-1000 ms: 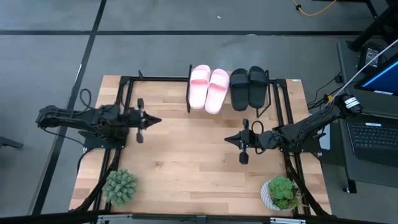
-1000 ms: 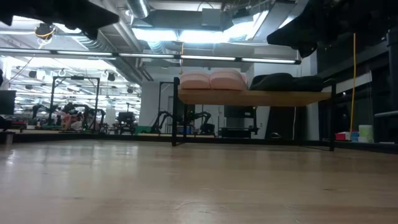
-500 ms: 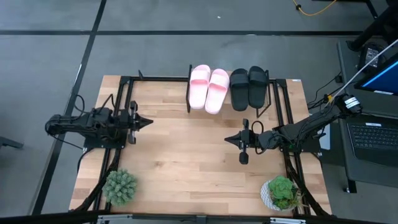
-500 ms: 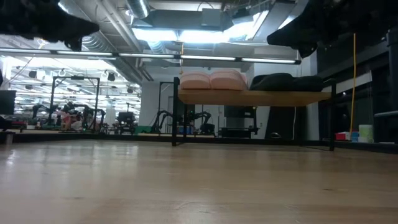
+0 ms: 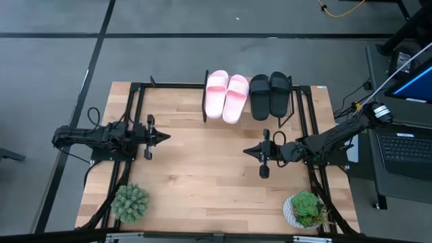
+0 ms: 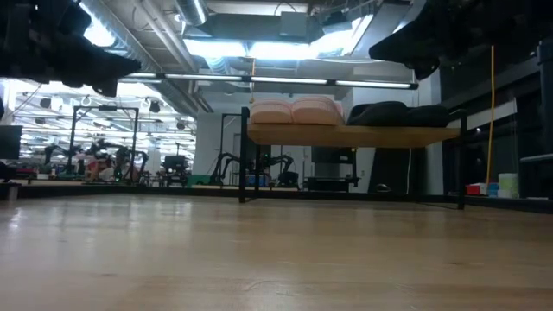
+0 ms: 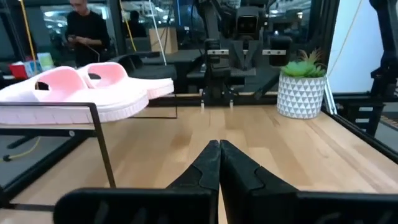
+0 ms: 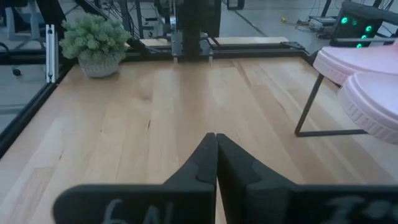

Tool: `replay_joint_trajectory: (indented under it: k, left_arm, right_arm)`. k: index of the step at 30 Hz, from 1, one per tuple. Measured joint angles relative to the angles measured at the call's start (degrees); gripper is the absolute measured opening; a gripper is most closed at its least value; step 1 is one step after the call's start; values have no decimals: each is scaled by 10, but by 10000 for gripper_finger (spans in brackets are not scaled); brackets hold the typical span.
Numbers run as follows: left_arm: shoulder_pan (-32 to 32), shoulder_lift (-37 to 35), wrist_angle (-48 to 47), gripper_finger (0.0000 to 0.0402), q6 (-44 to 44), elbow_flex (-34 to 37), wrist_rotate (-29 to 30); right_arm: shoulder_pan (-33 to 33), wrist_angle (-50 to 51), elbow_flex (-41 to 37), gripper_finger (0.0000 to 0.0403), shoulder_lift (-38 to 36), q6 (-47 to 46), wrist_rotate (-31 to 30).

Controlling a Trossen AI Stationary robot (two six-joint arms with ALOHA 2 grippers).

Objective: Pick and place slides into the shelf
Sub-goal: Return to Home Position

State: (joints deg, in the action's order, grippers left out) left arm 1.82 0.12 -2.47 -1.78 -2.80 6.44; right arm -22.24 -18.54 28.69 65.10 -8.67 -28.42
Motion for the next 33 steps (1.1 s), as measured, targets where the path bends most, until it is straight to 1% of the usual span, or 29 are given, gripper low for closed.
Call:
replay_joint_trajectory:
  k: [2,5,8,11,15,19,23,27,30,33]
  left_arm:
    - [0,0,15,0,0,15,-2]
    - [-1,0,35,0,-4,22,-23]
    - [-7,0,34,0,-8,22,-14]
    - [-27,0,34,0,-17,22,-12]
    - [-73,0,34,0,-18,22,-11]
    - [-125,3,33,0,-18,22,-19]
    - [-173,10,27,0,-18,22,-52]
    - [-218,13,27,0,-15,22,-63]
    - [-243,13,27,0,-13,22,-72]
    - [-259,13,27,0,-13,22,-73]
  right_arm:
    - [0,-12,0,6,4,4,0]
    - [0,-25,0,6,14,4,0]
    - [3,-48,0,6,19,13,0]
    - [13,-64,0,6,20,20,1]
    - [37,-76,0,6,20,30,4]
    - [77,-91,0,6,20,42,64]
    - [128,-110,0,6,19,76,146]
    - [184,-121,0,6,13,106,202]
    - [228,-122,0,6,-2,125,266]
    - [268,-109,0,6,-31,137,325]
